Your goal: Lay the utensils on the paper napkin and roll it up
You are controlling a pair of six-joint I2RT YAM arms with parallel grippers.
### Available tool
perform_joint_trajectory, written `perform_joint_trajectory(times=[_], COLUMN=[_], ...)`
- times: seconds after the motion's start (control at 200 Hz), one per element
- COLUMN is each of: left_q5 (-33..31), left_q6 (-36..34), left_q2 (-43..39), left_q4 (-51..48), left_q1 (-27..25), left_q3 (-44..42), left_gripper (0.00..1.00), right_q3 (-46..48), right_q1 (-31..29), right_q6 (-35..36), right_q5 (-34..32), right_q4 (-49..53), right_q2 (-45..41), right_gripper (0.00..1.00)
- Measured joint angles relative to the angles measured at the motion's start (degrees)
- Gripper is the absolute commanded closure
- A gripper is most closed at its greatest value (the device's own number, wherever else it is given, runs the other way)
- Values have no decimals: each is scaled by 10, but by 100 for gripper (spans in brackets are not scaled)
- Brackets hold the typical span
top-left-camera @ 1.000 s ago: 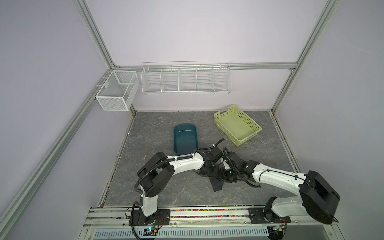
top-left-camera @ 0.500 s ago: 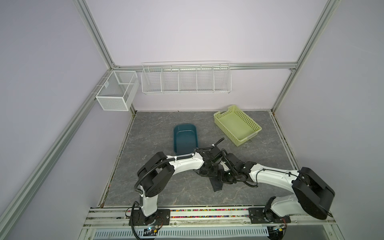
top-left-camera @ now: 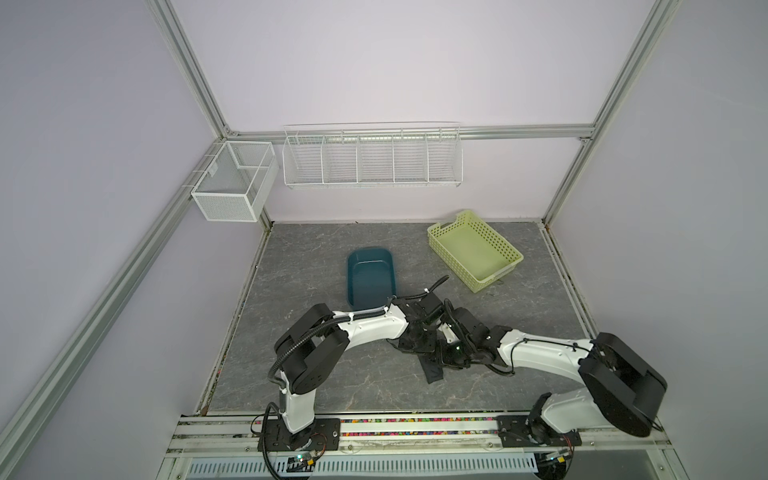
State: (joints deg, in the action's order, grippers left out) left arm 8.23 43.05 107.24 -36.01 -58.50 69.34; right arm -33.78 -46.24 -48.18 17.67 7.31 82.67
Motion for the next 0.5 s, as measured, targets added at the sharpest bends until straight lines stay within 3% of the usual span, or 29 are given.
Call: perform_joint_trajectory(times=[0.295,0.5], left_q5=[-20,-48], left_q6=[7,18], left_q2=[-19,-83], left_q4=[0,15], left_q1=[0,1], left_q3=[-11,-29], left_gripper=[96,94], right_q3=[9,24], right_q1=[0,0], right_q6=[-20,-38], right_q5=[8,19], right_q4=[-32,-64], right_q2=[12,13], right_gripper=[81,87])
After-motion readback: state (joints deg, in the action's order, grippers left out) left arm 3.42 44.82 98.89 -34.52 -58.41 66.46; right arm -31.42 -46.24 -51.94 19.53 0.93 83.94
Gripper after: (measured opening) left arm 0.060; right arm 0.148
